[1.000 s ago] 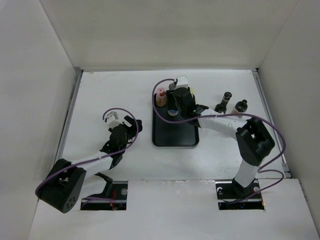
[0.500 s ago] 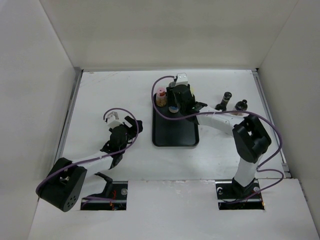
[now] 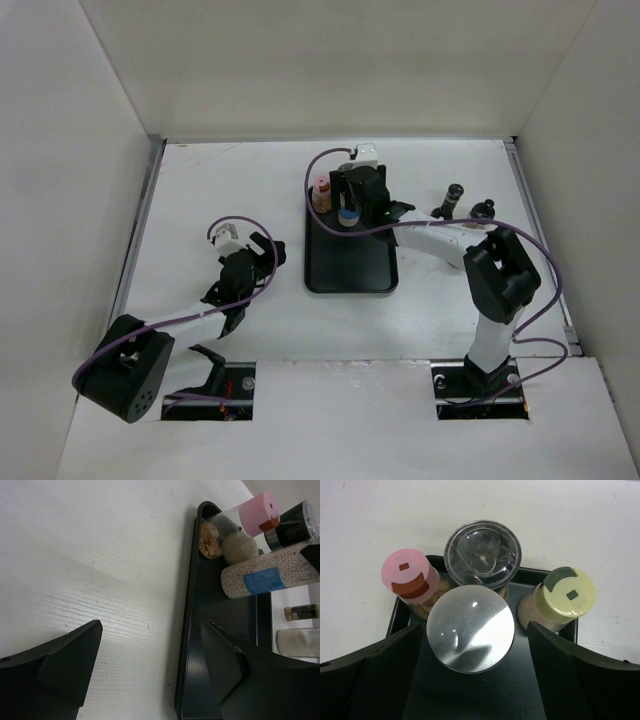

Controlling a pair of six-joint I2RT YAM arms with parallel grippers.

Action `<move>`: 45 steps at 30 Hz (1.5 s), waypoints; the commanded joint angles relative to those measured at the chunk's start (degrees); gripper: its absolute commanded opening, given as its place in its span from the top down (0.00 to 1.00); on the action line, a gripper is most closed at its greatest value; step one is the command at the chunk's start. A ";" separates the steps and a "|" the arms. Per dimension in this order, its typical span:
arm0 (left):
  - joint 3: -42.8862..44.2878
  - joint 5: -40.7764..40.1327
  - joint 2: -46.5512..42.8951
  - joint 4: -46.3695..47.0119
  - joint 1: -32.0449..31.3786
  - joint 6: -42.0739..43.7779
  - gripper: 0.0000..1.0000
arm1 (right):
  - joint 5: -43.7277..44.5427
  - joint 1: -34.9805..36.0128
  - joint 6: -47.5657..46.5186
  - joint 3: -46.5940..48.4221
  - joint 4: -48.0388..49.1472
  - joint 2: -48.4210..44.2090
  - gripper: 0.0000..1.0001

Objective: Organize the condiment bottles

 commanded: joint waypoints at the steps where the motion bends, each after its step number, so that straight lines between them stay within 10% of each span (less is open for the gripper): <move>1: 0.38 0.35 -0.36 3.01 0.49 -0.47 0.21 | 0.04 -0.07 0.89 1.50 2.07 -5.53 0.06; 18: 0.38 0.18 -0.36 3.19 -0.04 -0.56 0.21 | 8.82 -18.34 10.20 -27.94 -6.54 -40.52 0.01; 45: 0.30 0.35 -0.44 3.28 0.14 -0.56 0.21 | 0.83 -23.54 8.18 -22.41 -5.67 -22.25 0.17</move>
